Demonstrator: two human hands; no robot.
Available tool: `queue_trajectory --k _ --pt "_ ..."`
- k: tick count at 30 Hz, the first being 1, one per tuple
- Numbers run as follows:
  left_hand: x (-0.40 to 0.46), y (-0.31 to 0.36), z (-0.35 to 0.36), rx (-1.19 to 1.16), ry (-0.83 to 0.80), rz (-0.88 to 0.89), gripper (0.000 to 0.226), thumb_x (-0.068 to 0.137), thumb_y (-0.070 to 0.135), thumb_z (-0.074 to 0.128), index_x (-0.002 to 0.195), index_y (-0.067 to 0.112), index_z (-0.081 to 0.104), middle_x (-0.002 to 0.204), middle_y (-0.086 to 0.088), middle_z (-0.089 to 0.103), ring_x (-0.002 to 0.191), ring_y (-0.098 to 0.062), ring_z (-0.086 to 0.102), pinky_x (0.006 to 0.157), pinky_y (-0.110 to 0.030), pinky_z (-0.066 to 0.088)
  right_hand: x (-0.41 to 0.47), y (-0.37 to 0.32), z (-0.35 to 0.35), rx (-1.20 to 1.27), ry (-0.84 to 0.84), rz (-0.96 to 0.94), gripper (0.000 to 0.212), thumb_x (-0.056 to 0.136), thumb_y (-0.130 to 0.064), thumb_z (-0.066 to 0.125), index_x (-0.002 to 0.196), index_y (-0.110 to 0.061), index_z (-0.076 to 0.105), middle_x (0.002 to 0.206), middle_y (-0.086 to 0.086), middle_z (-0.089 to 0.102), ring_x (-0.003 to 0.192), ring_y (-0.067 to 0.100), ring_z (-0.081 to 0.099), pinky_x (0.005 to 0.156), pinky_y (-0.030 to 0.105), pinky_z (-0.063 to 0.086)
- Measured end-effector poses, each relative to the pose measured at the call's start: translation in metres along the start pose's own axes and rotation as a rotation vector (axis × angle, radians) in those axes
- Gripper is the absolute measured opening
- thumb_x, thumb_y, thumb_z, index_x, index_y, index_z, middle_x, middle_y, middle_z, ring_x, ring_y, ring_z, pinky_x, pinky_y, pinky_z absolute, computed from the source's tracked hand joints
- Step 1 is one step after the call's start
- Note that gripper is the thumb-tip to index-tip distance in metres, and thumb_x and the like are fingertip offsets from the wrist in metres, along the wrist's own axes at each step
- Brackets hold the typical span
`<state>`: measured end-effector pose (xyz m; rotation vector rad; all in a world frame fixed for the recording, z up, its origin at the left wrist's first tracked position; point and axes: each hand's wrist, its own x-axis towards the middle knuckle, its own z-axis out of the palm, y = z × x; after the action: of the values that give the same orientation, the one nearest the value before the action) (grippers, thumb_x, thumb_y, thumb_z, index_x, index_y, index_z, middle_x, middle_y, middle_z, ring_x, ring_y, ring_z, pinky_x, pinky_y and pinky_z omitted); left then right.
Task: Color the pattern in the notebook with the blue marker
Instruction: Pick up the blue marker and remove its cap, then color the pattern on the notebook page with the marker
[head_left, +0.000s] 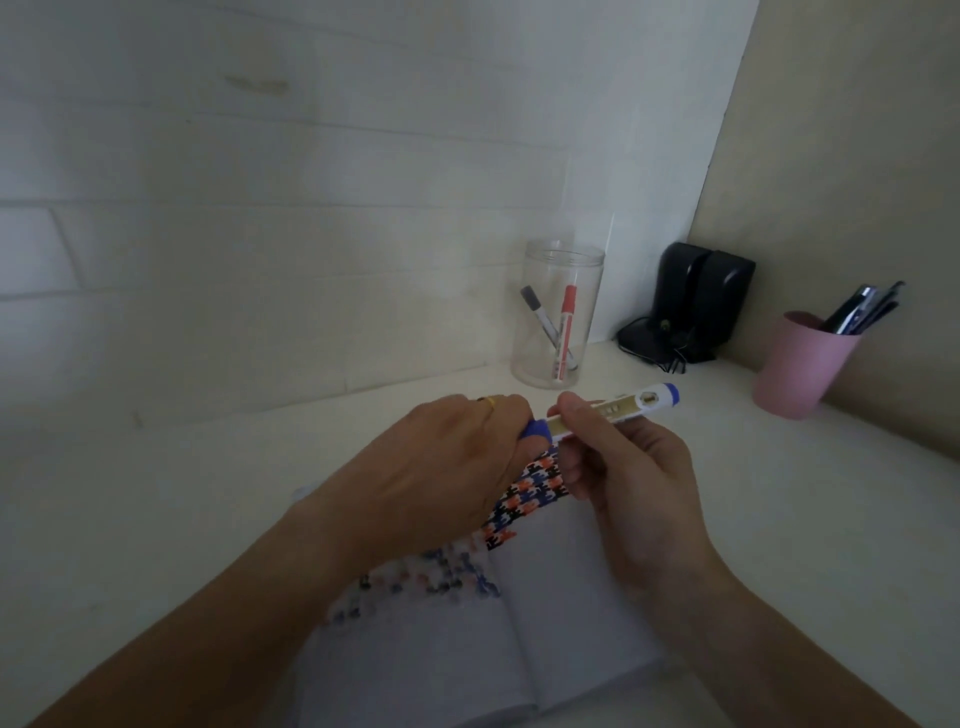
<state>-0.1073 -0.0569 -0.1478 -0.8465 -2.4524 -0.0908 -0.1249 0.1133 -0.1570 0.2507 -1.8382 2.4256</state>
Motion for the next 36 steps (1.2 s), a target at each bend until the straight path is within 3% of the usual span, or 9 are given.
queue_trajectory --k 3,5,10,17,19,21,25,30,36 --pt "-0.014 -0.012 -0.005 -0.015 0.064 -0.137 0.029 0.101 0.042 0.032 0.087 0.021 0.046 0.071 0.002 0.055 0.056 -0.015 0.048 0.057 -0.027 0.034 0.012 -0.015 -0.024 0.110 0.204 0.081 0.025 0.092 -0.022 0.069 0.071 -0.010 0.069 0.055 0.000 0.052 0.045 0.008 0.043 0.041 0.017 0.039" --pt "-0.025 -0.024 -0.004 -0.124 0.081 -0.260 0.032 0.103 0.050 0.025 0.091 0.027 0.043 0.078 0.007 0.051 0.064 -0.008 0.047 0.064 -0.021 0.035 0.015 -0.021 -0.039 0.083 0.201 0.032 0.024 0.093 -0.023 0.068 0.074 -0.009 0.071 0.054 0.000 0.053 0.049 0.010 0.044 0.045 0.021 0.039" --pt "-0.018 -0.028 0.015 -0.245 -0.069 -0.227 0.034 0.102 0.054 0.029 0.110 0.031 0.052 0.095 0.021 0.048 0.087 0.008 0.046 0.076 -0.012 0.034 0.012 -0.008 -0.037 -0.002 0.105 0.011 0.025 0.092 -0.025 0.068 0.075 -0.008 0.076 0.056 0.003 0.057 0.055 0.017 0.045 0.053 0.029 0.039" --pt "-0.027 -0.037 0.032 -0.341 -0.219 -0.200 0.031 0.099 0.052 0.047 0.119 0.032 0.061 0.111 0.015 0.062 0.100 -0.004 0.052 0.086 -0.023 0.046 0.004 0.001 -0.037 -0.110 -0.094 0.062 0.017 0.078 -0.019 0.074 0.087 -0.005 0.079 0.064 0.010 0.070 0.057 0.017 0.063 0.053 0.024 0.055" --pt "-0.029 -0.039 0.036 -0.358 -0.230 -0.180 0.034 0.098 0.054 0.047 0.118 0.032 0.063 0.115 0.016 0.064 0.104 -0.005 0.053 0.089 -0.026 0.047 0.002 0.005 -0.035 -0.151 -0.138 0.098 0.009 0.084 -0.007 0.071 0.082 -0.006 0.080 0.066 0.012 0.072 0.059 0.018 0.066 0.053 0.024 0.056" --pt "-0.030 -0.041 0.038 -0.371 -0.218 -0.173 0.034 0.098 0.054 0.047 0.116 0.032 0.064 0.115 0.017 0.065 0.106 -0.006 0.053 0.090 -0.029 0.048 0.000 0.011 -0.033 -0.210 -0.160 0.096 0.014 0.086 -0.002 0.069 0.076 -0.007 0.078 0.064 0.014 0.071 0.057 0.021 0.065 0.052 0.026 0.054" --pt "-0.029 -0.042 0.041 -0.378 -0.199 -0.165 0.030 0.098 0.053 0.050 0.113 0.033 0.066 0.113 0.018 0.066 0.106 -0.005 0.054 0.091 -0.030 0.049 -0.002 0.020 -0.035 -0.380 -0.165 0.058 0.010 0.082 -0.008 0.077 0.078 0.000 0.075 0.062 0.012 0.071 0.057 0.022 0.064 0.059 0.033 0.054" --pt "-0.029 -0.043 0.043 -0.376 -0.179 -0.158 0.032 0.097 0.057 0.047 0.111 0.033 0.064 0.110 0.018 0.065 0.104 -0.004 0.054 0.089 -0.030 0.050 -0.003 0.025 -0.034 -0.489 -0.151 0.047 0.018 0.082 -0.022 0.080 0.075 -0.006 0.077 0.061 0.012 0.073 0.052 0.022 0.065 0.058 0.034 0.056" --pt "-0.029 -0.044 0.042 -0.392 -0.182 -0.168 0.036 0.094 0.062 0.046 0.111 0.035 0.064 0.109 0.019 0.066 0.104 -0.004 0.056 0.088 -0.033 0.051 -0.002 0.023 -0.035 -0.488 -0.188 0.037 0.008 0.081 -0.012 0.080 0.083 -0.005 0.076 0.064 0.013 0.074 0.055 0.023 0.068 0.054 0.031 0.057"
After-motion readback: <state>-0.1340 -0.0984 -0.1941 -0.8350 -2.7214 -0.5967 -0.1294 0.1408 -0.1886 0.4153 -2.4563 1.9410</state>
